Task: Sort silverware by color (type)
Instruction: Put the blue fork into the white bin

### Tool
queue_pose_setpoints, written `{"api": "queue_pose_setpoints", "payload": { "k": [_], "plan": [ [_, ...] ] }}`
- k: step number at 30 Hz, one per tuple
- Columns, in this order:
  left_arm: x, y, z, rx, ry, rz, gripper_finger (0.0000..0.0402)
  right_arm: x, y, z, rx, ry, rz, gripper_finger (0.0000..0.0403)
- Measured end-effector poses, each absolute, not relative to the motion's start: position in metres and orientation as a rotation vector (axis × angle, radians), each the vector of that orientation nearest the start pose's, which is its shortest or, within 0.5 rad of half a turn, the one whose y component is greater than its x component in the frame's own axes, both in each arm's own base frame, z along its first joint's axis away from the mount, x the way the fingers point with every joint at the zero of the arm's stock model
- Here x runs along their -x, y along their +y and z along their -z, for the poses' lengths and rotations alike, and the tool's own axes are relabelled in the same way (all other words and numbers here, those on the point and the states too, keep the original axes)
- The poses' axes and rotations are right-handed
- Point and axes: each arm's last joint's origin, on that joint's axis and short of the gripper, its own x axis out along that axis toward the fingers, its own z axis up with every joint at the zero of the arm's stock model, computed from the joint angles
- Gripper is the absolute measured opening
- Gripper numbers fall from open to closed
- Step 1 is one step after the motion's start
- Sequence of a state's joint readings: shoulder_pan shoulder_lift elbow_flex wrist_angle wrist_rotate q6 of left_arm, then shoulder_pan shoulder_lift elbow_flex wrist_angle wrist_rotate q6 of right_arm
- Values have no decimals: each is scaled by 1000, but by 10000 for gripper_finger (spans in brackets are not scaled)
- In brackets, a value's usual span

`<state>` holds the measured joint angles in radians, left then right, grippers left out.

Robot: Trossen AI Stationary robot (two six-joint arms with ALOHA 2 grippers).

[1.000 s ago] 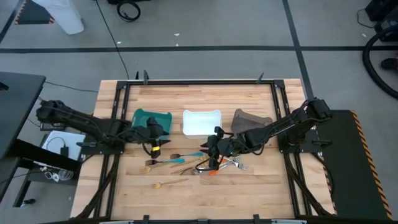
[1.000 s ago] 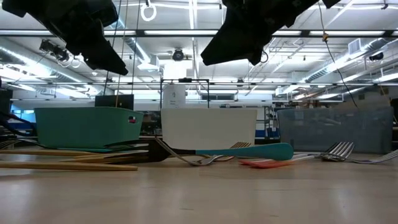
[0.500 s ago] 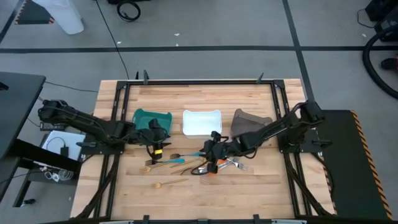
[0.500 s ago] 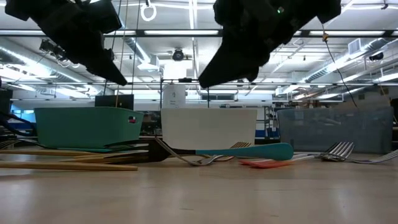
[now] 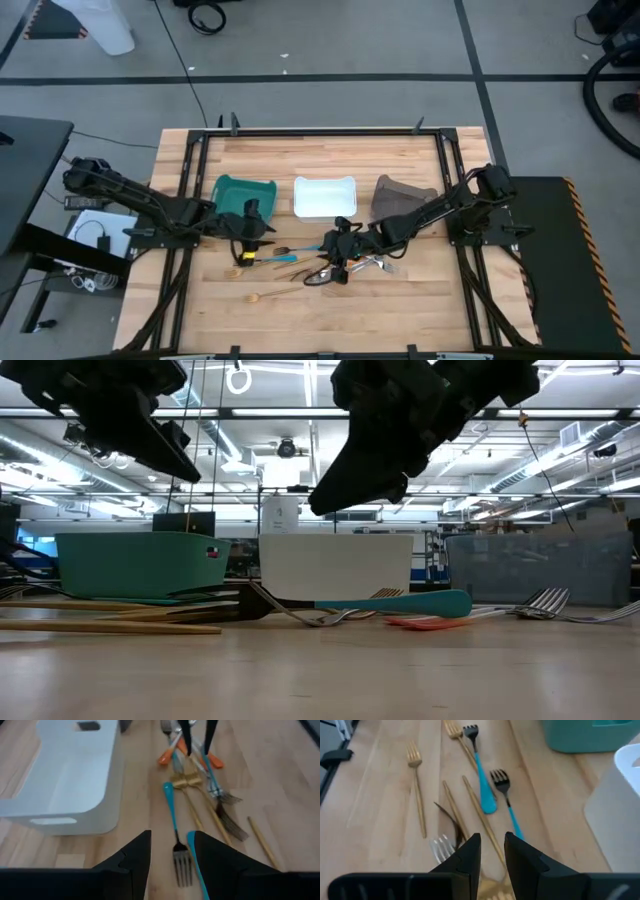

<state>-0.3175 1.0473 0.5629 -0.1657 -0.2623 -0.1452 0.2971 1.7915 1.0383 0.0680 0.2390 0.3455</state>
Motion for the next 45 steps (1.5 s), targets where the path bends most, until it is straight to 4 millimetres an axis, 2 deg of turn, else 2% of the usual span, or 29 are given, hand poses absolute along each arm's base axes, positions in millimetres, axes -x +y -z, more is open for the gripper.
{"api": "queue_pose_setpoints", "payload": {
  "k": [11, 19, 25, 33, 40, 45],
  "plan": [
    [-187, -95, -210, 76, 636, 82, 160, -348, 128, -173, -135, 666, 89, 94],
    [-188, -116, -189, 150, 742, 71, 160, -346, 131, -173, -138, 663, 93, 94],
    [-189, -125, -173, 175, 809, 48, 160, -347, 131, -173, -138, 663, 93, 94],
    [-186, -134, -165, 188, 825, 10, 160, -346, 130, -172, -140, 675, 98, 94],
    [-184, -138, -165, 178, 815, 16, 160, -343, 130, -169, -128, 714, 103, 94],
    [-187, -139, -169, 129, 741, 4, 160, -343, 131, -169, -117, 714, 97, 94]
  ]
}}
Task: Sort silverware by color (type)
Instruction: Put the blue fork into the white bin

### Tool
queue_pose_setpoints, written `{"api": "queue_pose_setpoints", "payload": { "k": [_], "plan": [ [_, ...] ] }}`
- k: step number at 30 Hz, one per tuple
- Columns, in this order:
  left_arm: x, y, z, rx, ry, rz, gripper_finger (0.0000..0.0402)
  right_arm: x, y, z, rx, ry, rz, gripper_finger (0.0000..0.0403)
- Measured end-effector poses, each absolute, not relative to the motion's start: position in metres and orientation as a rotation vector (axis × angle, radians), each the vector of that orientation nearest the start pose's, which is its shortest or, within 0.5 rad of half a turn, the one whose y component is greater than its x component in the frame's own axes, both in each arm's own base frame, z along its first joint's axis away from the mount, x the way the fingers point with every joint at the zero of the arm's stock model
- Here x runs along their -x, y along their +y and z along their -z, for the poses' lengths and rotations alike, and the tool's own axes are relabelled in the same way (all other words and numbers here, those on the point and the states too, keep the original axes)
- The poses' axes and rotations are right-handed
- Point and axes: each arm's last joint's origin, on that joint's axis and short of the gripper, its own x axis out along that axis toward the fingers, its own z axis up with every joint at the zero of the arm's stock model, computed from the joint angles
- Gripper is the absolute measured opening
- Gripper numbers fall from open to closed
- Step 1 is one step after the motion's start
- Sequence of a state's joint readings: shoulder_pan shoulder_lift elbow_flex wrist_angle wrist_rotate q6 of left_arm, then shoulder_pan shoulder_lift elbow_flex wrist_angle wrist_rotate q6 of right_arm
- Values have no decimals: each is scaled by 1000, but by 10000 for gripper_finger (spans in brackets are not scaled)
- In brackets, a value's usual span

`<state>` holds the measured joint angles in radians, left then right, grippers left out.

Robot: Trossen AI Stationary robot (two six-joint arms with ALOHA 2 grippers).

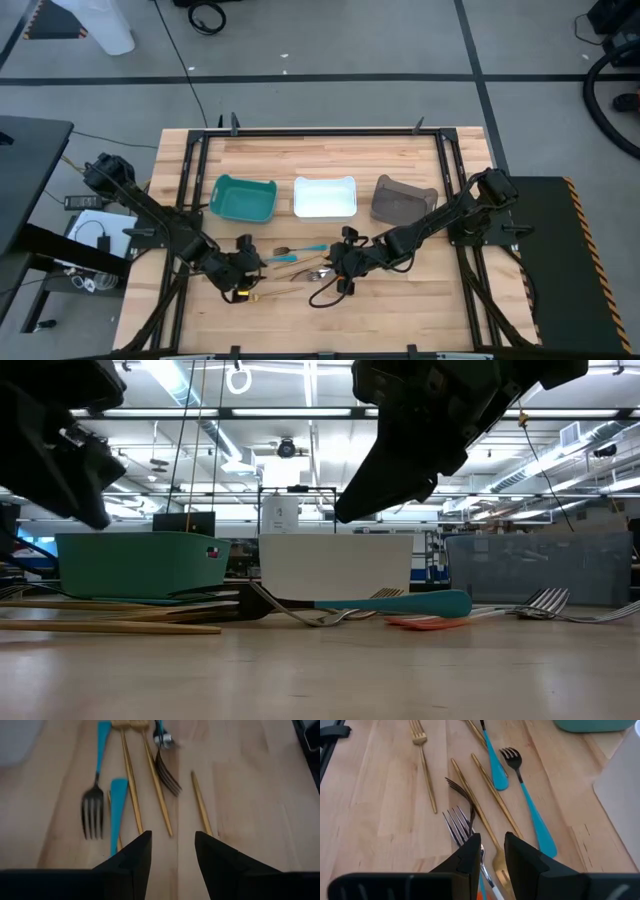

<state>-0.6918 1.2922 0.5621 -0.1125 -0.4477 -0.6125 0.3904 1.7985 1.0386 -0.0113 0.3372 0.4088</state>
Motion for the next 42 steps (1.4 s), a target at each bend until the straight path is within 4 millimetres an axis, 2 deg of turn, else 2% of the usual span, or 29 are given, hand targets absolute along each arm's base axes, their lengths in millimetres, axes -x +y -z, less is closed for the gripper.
{"api": "queue_pose_setpoints", "payload": {
  "k": [6, 10, 19, 22, 31, 36, 42],
  "plan": [
    [-194, -137, -175, 42, 623, -40, 160, -344, 131, -171, -132, 689, 100, 94],
    [-201, -131, -182, -32, 515, -138, 160, -348, 130, -174, -153, 647, 102, 94],
    [-210, -119, -184, -23, 500, -188, 160, -346, 129, -172, -171, 684, 96, 94],
    [-213, -117, -185, -12, 491, -198, 160, -344, 128, -170, -128, 710, 90, 94],
    [-218, -118, -192, 19, 414, -184, 160, -344, 125, -168, -112, 740, 80, 94],
    [-218, -118, -192, 26, 414, -187, 160, -350, 120, -160, -159, 742, 84, 94],
    [-217, -117, -191, 45, 425, -195, 160, -374, 119, -151, -114, 771, 84, 94]
  ]
}}
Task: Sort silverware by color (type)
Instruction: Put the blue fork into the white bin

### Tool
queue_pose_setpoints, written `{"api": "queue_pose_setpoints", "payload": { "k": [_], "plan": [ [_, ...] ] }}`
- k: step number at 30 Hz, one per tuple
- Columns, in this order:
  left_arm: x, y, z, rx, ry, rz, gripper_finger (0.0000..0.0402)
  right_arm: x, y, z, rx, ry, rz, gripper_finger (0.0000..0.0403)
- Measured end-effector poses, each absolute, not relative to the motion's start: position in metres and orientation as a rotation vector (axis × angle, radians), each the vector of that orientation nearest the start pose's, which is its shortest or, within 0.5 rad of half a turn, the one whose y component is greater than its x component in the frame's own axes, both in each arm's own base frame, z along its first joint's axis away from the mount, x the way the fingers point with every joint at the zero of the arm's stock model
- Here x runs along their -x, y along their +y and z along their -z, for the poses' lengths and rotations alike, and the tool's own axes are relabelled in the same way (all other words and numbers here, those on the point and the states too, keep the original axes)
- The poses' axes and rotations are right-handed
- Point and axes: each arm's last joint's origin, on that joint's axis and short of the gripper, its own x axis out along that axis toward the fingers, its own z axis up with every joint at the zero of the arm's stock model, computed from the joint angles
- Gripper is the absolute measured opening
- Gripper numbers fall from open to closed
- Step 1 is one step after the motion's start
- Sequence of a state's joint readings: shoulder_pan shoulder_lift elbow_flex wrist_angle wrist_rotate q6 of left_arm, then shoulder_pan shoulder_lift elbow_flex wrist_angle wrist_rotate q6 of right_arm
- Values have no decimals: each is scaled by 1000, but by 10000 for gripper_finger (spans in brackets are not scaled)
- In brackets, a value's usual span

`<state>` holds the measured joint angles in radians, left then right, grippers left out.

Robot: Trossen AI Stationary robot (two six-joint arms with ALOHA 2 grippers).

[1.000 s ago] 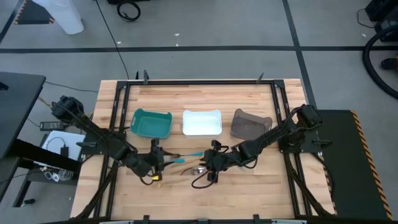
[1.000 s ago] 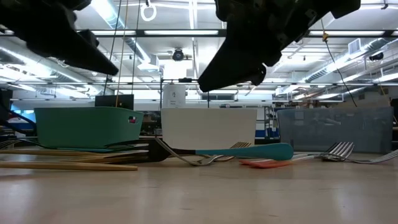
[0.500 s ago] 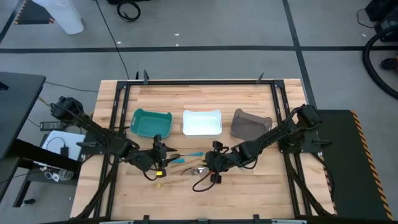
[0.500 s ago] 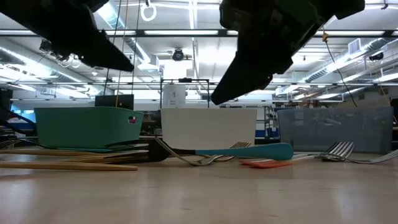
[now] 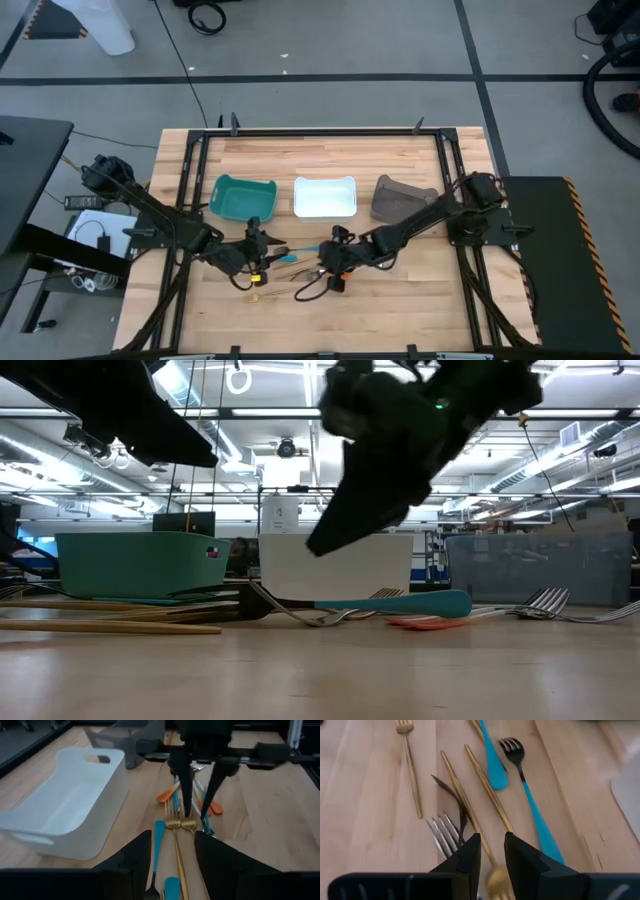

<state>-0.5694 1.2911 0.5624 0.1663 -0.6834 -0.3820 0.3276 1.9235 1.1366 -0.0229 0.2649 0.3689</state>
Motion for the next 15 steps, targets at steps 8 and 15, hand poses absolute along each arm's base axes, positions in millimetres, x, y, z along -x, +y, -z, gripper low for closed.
{"api": "queue_pose_setpoints", "payload": {
  "k": [8, 15],
  "plan": [
    [-210, -115, -181, 114, 552, -166, 160, -407, 111, -144, -3, 772, 100, 94],
    [-199, -109, -181, 135, 635, -198, 160, -426, 96, -130, 49, 787, 118, 94]
  ]
}}
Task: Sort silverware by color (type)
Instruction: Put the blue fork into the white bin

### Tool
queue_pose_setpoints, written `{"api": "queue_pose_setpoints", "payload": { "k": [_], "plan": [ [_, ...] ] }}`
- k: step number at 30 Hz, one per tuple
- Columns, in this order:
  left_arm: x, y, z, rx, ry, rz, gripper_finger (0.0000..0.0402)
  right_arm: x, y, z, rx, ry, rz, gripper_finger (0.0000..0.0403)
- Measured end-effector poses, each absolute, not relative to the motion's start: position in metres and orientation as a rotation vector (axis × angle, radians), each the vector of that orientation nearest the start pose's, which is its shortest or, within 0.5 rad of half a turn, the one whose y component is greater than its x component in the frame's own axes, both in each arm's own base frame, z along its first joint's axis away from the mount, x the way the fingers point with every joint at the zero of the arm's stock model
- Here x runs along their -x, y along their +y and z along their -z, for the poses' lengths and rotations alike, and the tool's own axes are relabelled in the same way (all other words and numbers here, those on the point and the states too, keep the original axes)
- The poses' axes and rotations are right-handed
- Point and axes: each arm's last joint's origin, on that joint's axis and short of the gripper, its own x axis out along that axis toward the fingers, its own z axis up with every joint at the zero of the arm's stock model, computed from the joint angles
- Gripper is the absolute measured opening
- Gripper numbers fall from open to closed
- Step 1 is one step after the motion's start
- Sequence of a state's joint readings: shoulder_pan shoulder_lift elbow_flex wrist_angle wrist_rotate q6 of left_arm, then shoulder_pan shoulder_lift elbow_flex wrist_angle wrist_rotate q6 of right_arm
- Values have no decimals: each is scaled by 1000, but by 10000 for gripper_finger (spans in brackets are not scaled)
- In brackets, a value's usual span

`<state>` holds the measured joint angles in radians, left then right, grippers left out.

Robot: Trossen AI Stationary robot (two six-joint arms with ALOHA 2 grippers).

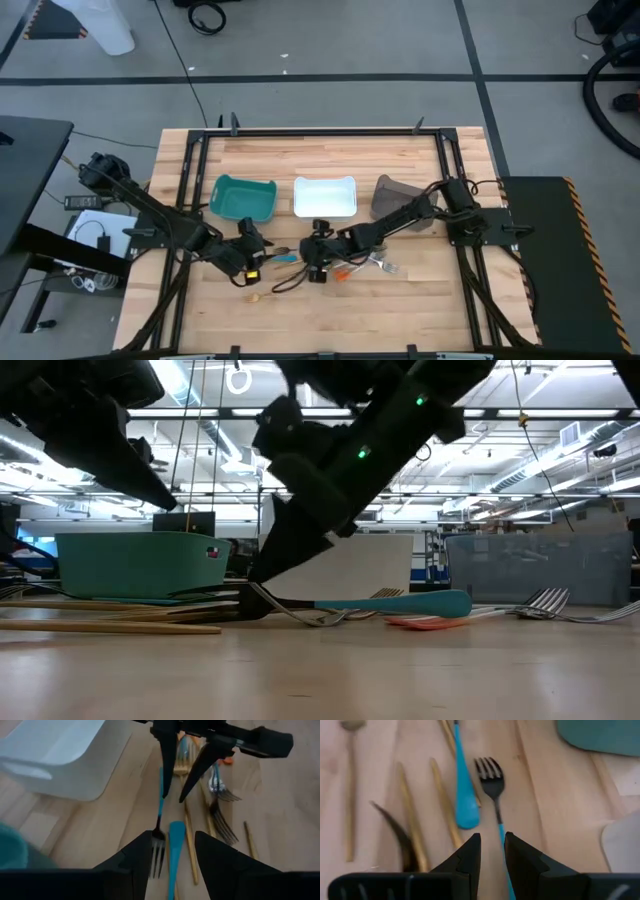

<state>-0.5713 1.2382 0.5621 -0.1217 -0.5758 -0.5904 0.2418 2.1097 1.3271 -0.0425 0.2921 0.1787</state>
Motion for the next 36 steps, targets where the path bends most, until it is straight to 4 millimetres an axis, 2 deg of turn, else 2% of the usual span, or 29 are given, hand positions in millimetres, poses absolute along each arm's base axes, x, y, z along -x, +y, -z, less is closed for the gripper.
{"api": "queue_pose_setpoints", "payload": {
  "k": [12, 23, 28, 32, 36],
  "plan": [
    [-199, -108, -181, 142, 632, -208, 160, -433, 81, -128, 61, 785, 115, 94],
    [-200, -109, -182, 107, 630, -201, 160, -433, 81, -114, 44, 829, 119, 94],
    [-208, -117, -213, -36, 554, -115, 160, -432, 81, -113, 43, 848, 128, 80],
    [-215, -124, -245, -129, 472, -78, 160, -430, 84, -112, 45, 853, 120, 51],
    [-219, -127, -265, -182, 425, -66, 160, -429, 88, -112, 22, 865, 106, 20]
  ]
}}
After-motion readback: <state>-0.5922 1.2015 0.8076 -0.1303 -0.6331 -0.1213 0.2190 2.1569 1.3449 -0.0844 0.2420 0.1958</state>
